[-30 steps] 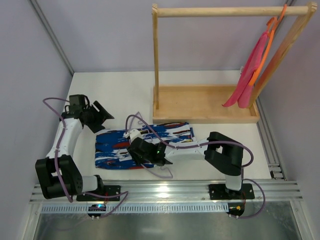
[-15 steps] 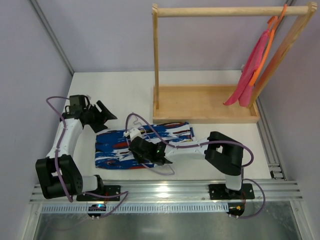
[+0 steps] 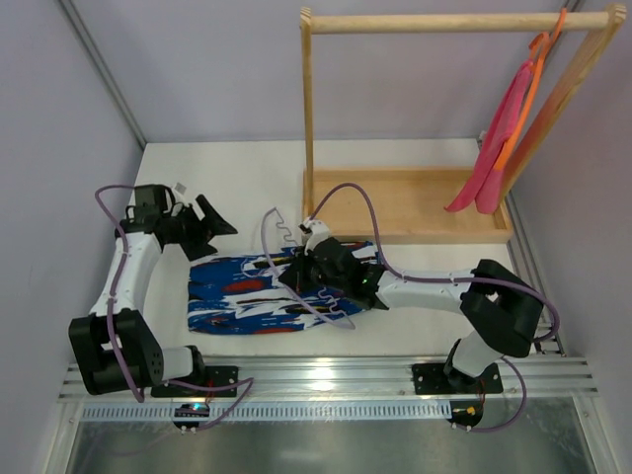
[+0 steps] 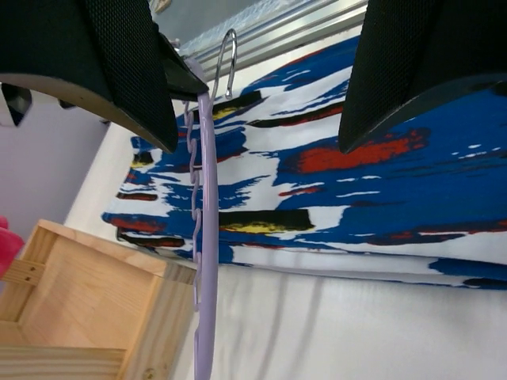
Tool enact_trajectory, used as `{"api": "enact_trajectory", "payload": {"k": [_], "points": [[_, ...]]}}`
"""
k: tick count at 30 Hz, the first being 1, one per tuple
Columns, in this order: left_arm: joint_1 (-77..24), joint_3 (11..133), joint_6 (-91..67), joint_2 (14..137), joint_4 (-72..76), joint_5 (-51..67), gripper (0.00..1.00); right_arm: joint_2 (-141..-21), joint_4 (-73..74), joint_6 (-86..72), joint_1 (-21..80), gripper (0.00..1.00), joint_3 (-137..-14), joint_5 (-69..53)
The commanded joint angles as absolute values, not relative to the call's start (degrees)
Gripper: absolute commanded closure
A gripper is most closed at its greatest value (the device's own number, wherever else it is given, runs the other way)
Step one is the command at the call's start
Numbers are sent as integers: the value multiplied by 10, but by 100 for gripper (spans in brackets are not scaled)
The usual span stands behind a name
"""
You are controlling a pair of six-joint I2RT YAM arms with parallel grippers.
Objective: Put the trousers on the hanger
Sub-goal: Place trousers on hanger
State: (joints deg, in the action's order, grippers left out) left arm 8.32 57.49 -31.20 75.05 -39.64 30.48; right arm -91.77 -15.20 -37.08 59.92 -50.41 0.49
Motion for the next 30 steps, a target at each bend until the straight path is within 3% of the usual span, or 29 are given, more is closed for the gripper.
{"api": "enact_trajectory", "payload": {"k": [1,6,15,30], "points": [[84,566,-342,723,-375,385,18,-890,-289,-437,585,96,-469,-46],[71,468,-453,701,-245,431,17,-882,-306,-447,577,96,-464,-57],[-19,451,-536,737,-138,403,19,-892,-316,-468,577,96,-482,-70],[-49,439,-591,776,-87,396,43,-901,-324,-486,577,94,-460,-62]]}}
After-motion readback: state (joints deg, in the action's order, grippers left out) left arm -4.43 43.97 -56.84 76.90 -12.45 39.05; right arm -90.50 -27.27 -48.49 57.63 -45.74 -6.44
